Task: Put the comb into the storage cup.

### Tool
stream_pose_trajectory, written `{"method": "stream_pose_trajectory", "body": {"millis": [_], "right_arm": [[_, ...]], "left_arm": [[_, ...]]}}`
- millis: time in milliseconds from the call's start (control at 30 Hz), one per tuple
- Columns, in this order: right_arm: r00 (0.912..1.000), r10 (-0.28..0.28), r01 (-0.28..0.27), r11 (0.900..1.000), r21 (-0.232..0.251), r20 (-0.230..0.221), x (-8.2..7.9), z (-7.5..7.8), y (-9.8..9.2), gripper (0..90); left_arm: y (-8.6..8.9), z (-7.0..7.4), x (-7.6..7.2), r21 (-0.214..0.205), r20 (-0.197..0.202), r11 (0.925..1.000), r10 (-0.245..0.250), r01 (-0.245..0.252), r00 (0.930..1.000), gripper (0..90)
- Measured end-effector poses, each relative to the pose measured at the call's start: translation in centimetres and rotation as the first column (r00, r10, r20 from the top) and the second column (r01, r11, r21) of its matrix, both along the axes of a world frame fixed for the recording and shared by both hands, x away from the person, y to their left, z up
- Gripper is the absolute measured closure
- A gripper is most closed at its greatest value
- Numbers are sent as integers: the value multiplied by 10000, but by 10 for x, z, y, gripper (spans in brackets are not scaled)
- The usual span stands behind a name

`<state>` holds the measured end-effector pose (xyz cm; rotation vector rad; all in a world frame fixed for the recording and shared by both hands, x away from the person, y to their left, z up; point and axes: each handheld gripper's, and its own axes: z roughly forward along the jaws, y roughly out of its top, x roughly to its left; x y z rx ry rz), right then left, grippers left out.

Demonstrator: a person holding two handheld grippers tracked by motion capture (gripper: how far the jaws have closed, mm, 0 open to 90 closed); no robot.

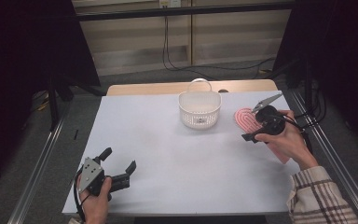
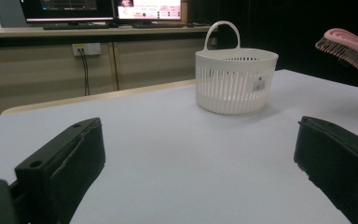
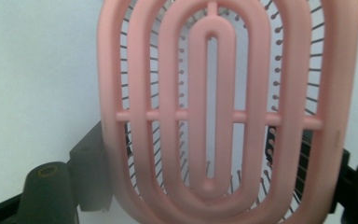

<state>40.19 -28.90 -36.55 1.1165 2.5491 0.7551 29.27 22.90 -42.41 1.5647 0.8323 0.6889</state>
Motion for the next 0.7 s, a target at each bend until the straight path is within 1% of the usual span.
{"method": "stream_pose_trajectory", "body": {"millis": [167,233,300,433,567,700], "right_arm": [[9990,-336,330,9993,169,307,-1,2,-3,221],[9986,-300,292,9994,205,429,-2,2,-3,221],[9989,-251,244,9995,183,400,-3,1,-3,221],[9982,-306,293,9992,269,513,-4,-1,-3,221],[9965,-454,422,9980,465,695,-6,-1,-5,221],[9947,-481,419,9967,691,908,-7,1,-5,221]], "left_arm": [[0,0,0,10,6,10000,5,-5,10000,20],[0,0,0,34,6,10000,-14,14,10000,20],[0,0,0,42,14,10000,-17,17,10000,20],[0,0,0,31,6,10000,-13,13,10000,20],[0,0,0,7,-6,10000,8,-8,10000,20],[0,0,0,60,-7,10000,-4,4,10000,20]]}}
